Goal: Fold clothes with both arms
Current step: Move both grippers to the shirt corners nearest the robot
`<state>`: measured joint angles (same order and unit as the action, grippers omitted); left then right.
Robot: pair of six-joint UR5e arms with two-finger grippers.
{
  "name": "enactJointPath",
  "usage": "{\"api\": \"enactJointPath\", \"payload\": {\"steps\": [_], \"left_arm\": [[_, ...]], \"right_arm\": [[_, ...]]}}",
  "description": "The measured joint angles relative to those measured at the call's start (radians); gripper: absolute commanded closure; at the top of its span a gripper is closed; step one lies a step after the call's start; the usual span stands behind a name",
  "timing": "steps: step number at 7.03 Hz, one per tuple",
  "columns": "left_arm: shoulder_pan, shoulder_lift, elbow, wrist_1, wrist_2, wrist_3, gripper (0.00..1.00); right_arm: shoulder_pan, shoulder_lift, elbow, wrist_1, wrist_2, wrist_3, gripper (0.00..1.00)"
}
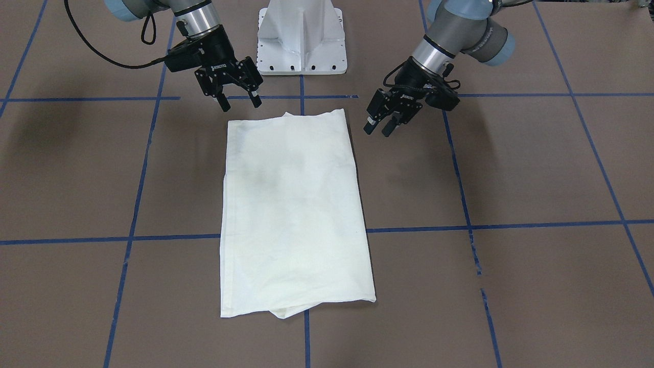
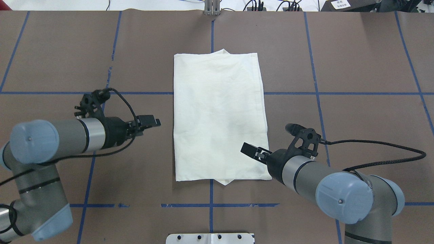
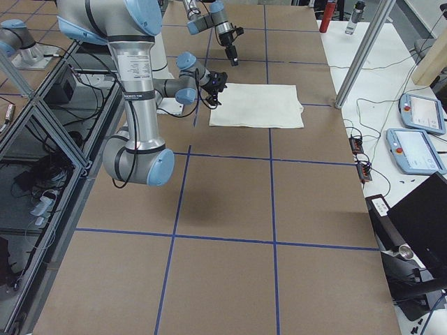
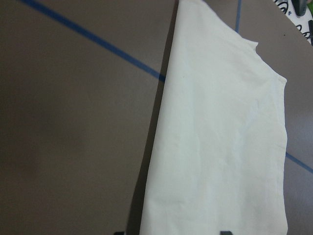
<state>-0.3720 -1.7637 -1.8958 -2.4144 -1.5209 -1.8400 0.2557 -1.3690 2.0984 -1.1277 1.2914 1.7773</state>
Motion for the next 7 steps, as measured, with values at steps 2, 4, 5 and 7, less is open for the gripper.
{"api": "enactJointPath", "payload": {"steps": [2, 4, 5, 7], "left_arm": [[0.124, -0.012, 0.011, 0.002, 0.117, -0.126, 0.38], [0.164, -0.048, 0.055, 0.012, 0.143, -0.146, 0.38], [0.181, -0.071, 0.086, 0.016, 0.145, -0.147, 0.38], [0.196, -0.099, 0.118, 0.018, 0.146, -0.148, 0.38]], "right_arm": [[0.011, 0.000, -0.002, 0.000, -0.001, 0.015, 0.00], [0.013, 0.001, -0.004, 0.000, -0.003, 0.017, 0.00], [0.013, 0.000, -0.005, 0.000, -0.004, 0.018, 0.00], [0.013, -0.001, -0.006, 0.001, -0.005, 0.019, 0.00]]}}
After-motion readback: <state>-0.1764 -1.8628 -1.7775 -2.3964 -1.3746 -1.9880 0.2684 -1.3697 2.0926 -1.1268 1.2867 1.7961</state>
